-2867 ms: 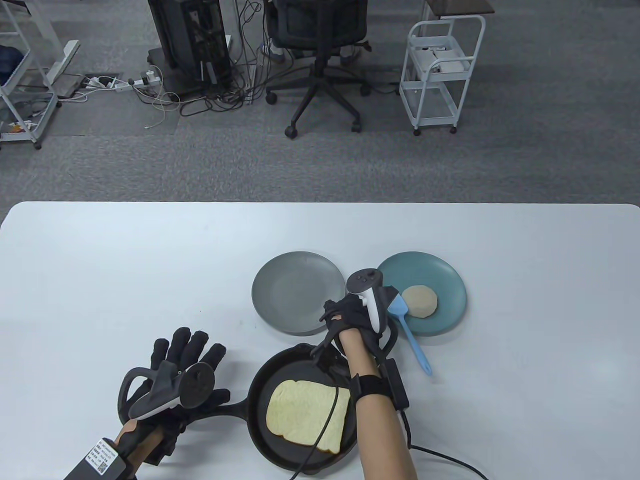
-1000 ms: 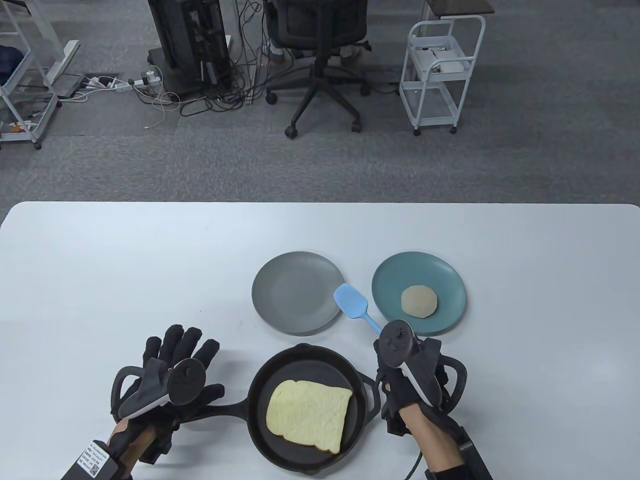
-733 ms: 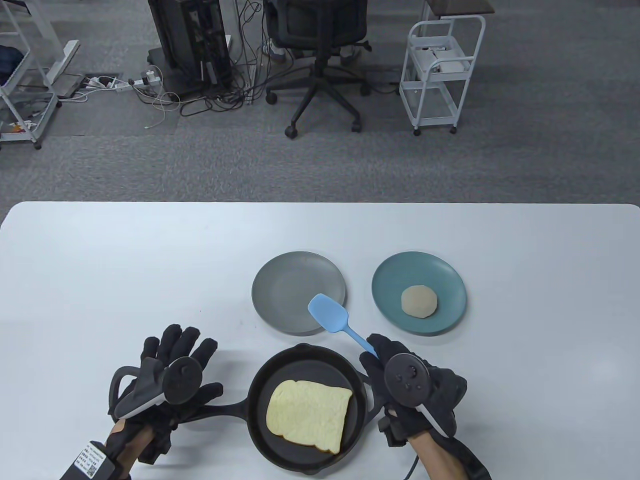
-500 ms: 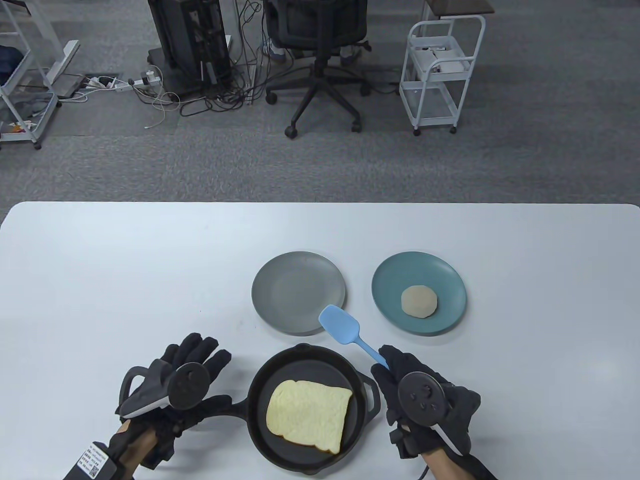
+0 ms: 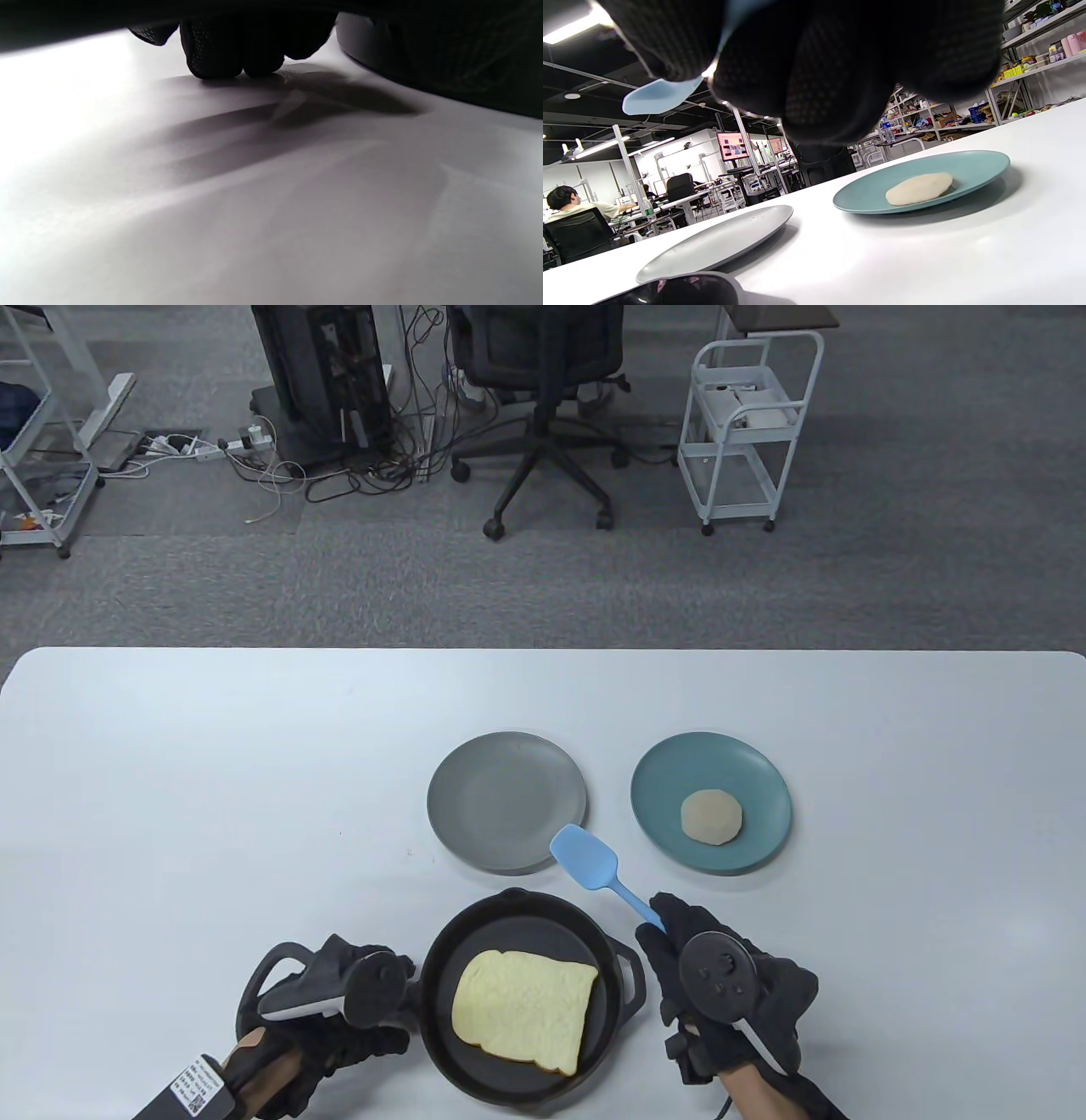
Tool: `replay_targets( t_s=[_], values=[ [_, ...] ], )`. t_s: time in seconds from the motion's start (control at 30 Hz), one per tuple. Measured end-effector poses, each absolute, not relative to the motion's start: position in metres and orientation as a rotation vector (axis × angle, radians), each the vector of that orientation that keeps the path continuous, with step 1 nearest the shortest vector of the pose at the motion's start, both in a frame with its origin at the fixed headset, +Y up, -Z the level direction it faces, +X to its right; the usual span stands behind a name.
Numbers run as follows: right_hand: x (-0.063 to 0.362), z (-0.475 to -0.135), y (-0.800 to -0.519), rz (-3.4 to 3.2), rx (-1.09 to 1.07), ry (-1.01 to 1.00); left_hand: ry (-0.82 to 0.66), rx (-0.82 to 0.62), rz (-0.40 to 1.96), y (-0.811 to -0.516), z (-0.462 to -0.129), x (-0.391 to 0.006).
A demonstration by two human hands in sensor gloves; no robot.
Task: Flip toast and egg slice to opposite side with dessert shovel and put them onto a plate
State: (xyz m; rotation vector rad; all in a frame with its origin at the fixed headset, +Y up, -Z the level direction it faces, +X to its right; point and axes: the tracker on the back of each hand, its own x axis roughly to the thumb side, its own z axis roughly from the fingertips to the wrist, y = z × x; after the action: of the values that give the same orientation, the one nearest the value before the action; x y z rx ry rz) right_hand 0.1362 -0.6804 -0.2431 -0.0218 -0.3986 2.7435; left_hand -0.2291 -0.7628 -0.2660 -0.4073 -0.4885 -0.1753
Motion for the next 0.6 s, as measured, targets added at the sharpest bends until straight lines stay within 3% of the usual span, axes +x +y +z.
replay_targets(
  t_s=[0.17,0.6],
  values=[
    [0.138,-0.245,-0.684,2.751,-0.038,-0.379,-0.418,-0.254,-0.249,-0.77,-0.263,-0.215],
    [0.147,-0.252,-0.691,2.756,-0.087,-0.339,-0.385,-0.119,-0.064,-0.759,-0.26,-0.214]
  ],
)
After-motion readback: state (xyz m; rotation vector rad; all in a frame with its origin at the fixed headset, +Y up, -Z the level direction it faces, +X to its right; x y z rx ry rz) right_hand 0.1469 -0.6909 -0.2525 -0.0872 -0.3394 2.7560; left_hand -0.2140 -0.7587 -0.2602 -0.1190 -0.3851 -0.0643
